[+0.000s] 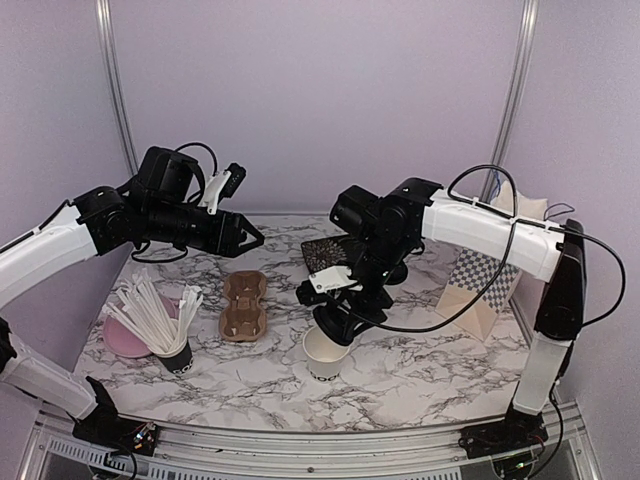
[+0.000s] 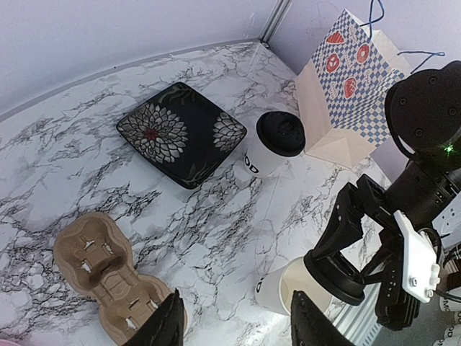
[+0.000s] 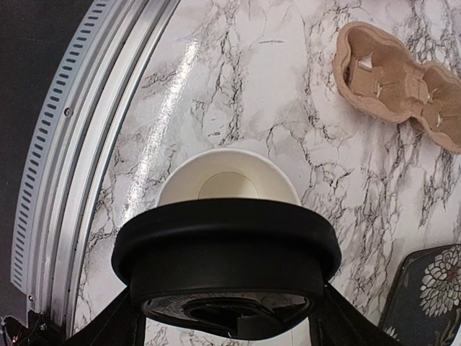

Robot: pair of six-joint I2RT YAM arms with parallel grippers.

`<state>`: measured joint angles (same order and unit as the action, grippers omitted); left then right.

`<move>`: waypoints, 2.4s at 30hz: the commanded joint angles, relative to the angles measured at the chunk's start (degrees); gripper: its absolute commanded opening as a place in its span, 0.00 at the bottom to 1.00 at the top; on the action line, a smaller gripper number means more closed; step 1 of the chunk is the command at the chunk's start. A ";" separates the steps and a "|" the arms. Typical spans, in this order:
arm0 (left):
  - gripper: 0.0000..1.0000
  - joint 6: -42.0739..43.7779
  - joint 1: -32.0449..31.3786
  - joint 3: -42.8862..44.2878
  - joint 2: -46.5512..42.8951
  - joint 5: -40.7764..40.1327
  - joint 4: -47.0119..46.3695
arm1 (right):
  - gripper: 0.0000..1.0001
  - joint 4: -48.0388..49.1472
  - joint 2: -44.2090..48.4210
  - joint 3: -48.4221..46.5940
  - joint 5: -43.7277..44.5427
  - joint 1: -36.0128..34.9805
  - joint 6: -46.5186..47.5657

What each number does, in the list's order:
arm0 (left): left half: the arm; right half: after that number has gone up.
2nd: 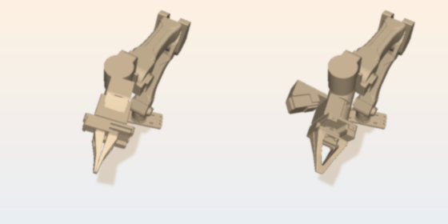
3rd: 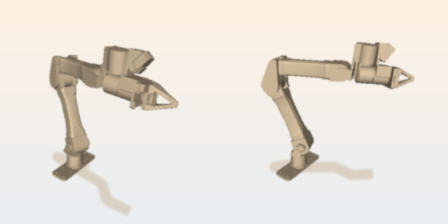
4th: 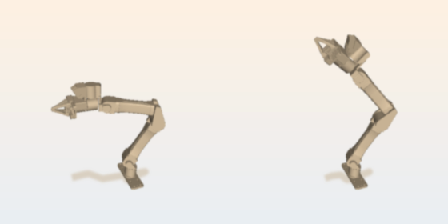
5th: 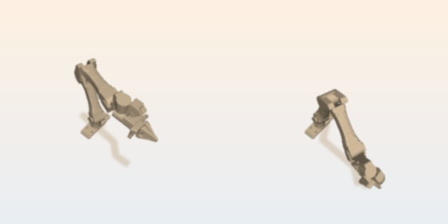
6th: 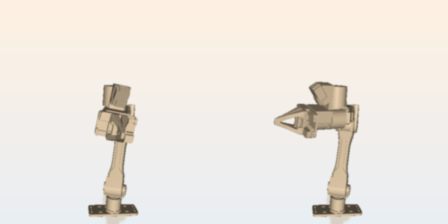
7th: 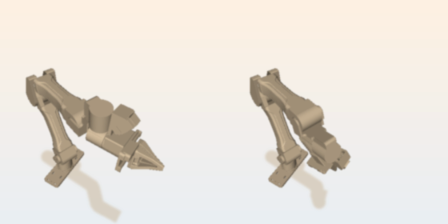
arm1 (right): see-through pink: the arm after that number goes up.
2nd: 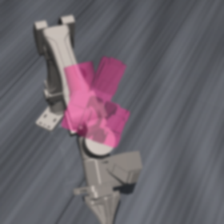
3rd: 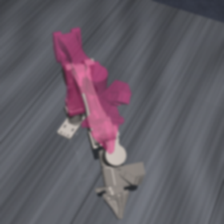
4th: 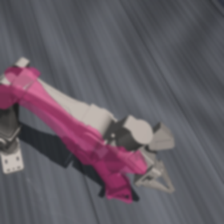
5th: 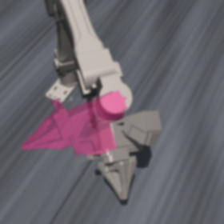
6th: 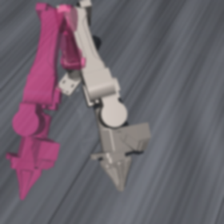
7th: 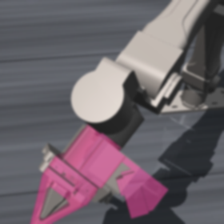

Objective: Pack the takeout coffee

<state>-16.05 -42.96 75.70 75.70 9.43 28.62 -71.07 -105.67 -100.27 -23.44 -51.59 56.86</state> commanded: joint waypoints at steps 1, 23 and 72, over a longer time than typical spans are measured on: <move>0.51 -0.03 -0.11 -0.79 -0.99 0.24 -0.74 | 0.71 -0.98 -0.78 -2.35 -0.26 -0.61 0.27; 0.51 0.53 -0.13 -1.87 -0.48 0.51 -1.46 | 0.71 -1.53 -3.21 -2.15 2.47 -1.58 -0.32; 0.51 1.87 -0.15 -3.09 -1.61 0.50 -1.68 | 0.71 -2.73 -2.80 -2.63 8.55 -3.29 -0.87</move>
<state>-15.11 -42.98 72.99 75.11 9.56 28.12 -73.17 -107.48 -101.41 -14.46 -54.43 56.58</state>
